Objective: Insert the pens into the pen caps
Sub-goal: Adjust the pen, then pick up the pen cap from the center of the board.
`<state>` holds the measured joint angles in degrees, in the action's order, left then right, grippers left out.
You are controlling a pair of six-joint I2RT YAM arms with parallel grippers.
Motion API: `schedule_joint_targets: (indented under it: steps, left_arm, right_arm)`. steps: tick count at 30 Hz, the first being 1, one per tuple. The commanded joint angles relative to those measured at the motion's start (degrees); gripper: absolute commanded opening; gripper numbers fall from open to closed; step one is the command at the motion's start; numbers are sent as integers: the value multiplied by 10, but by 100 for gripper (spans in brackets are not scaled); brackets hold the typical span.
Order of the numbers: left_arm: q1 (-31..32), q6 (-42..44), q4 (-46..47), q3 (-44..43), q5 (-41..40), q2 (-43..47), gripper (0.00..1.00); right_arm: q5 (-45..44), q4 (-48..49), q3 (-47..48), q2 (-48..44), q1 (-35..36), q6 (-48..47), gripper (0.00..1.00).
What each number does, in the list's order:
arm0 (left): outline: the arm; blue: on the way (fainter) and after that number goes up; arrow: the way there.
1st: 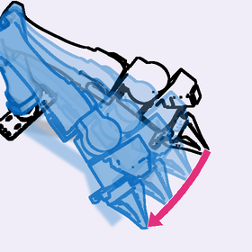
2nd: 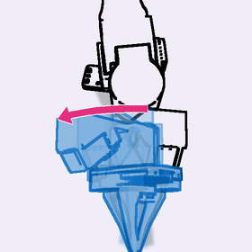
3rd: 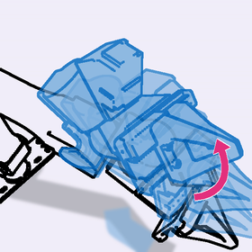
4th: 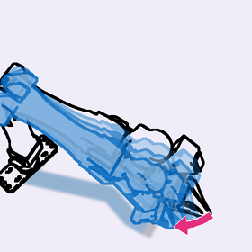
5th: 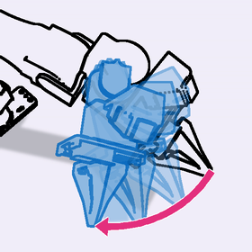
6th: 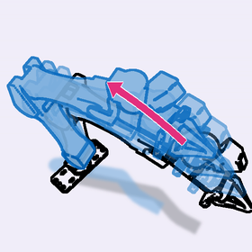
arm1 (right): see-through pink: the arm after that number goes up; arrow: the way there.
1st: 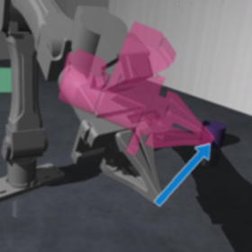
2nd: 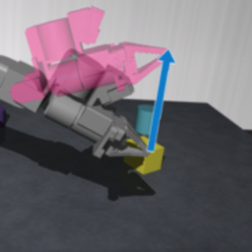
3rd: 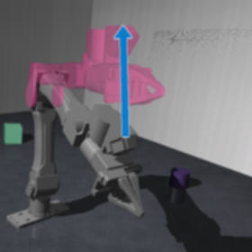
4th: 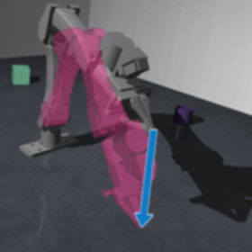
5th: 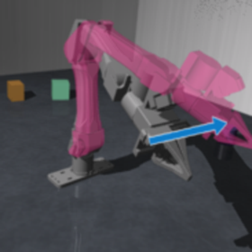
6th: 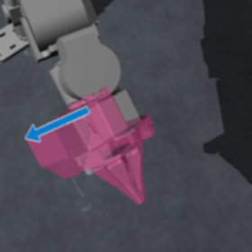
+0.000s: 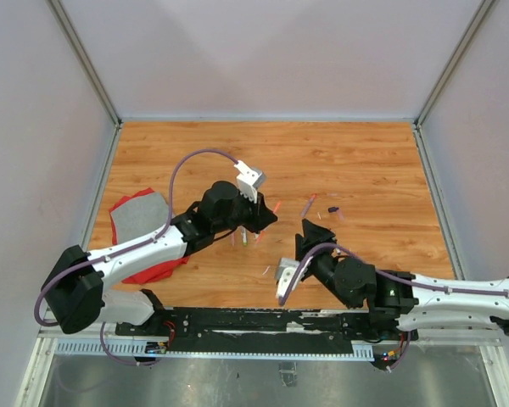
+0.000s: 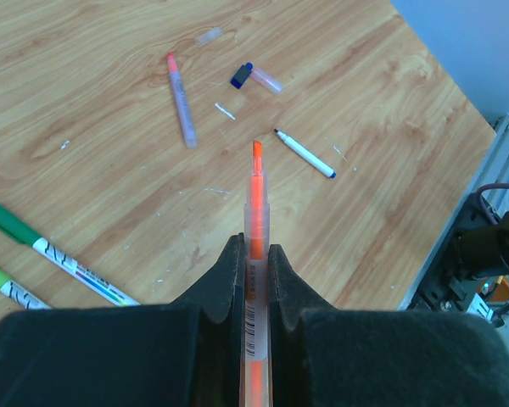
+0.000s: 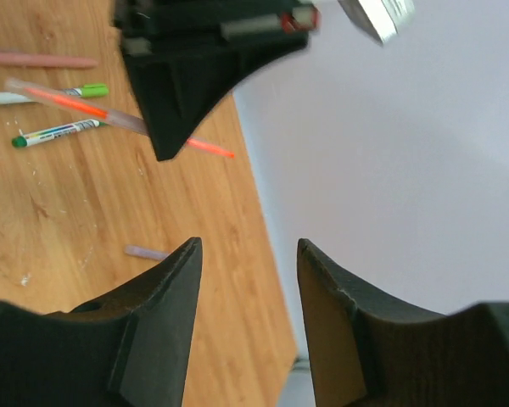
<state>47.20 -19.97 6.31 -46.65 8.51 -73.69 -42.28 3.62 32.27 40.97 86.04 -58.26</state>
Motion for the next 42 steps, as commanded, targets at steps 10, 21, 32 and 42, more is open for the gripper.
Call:
schedule_joint_targets:
  steps: [10,21,32,42]
  left_arm:
    - [-4,5,170,53,-56,-14,1]
    - [-4,11,259,64,-128,-66,1]
    - [-4,10,308,94,-131,-97,0]
    - [-4,19,341,122,-151,-110,1]
  right_arm:
    - [275,-125,70,-23,-365,531,51]
    - [597,-220,130,135,-690,768,56]
    - [614,-251,178,231,-728,816,59]
    - [458,-353,222,294,-729,767,58]
